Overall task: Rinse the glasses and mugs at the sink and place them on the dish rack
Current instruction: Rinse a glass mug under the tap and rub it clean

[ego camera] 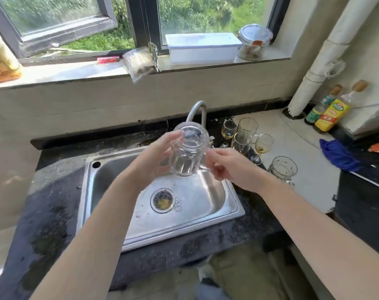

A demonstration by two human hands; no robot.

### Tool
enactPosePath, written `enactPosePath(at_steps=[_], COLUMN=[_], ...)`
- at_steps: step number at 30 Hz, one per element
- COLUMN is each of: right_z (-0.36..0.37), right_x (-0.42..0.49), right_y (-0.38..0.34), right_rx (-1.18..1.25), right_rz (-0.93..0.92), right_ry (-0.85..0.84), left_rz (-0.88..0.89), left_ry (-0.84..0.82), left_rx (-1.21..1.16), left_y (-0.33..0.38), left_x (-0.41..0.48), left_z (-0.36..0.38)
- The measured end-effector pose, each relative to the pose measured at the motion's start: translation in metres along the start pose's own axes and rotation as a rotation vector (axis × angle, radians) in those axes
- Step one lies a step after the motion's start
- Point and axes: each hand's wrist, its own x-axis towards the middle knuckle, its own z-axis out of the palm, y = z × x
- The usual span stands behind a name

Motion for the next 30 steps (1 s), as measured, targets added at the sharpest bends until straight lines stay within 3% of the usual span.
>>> enactPosePath(at_steps=[3,8,13,17,19,24,27,30], right_z=[0.009,0.050,0.051,0.049,0.042,0.010,-0.016,-0.035], right_x=[-0.006,-0.013,-0.029,-0.032,-0.052,-0.121,-0.180,-0.249], right_y=[0.005,0.053,0.046,0.055,0.065,0.084,0.100,0.116], right_rx=[0.143,-0.103,0.334,-0.012,0.119,0.122,0.301,0.324], right_rz=[-0.064,0.177,0.058,0.164,0.167,0.187,0.199,0.216], right_ry=[0.032,0.192,0.273,0.413,0.441,0.678,0.823,0.999], left_rz=[0.133,-0.162,0.103,-0.028,-0.021,0.042,0.065,0.023], left_ry=[0.037,0.079,0.045,0.022,-0.022,-0.176,-0.307,-0.434], left_rx=[0.020,0.135,0.038,0.005,0.011,0.092,0.097,0.132], left_y=[0.000,-0.055,-0.045,-0.054,-0.056,-0.062,-0.066,-0.069], left_x=[-0.007,-0.008,-0.008,-0.006,-0.001,0.005,0.005,-0.003], left_z=[0.005,0.011,0.014,0.034,0.045,0.120,0.188,0.264])
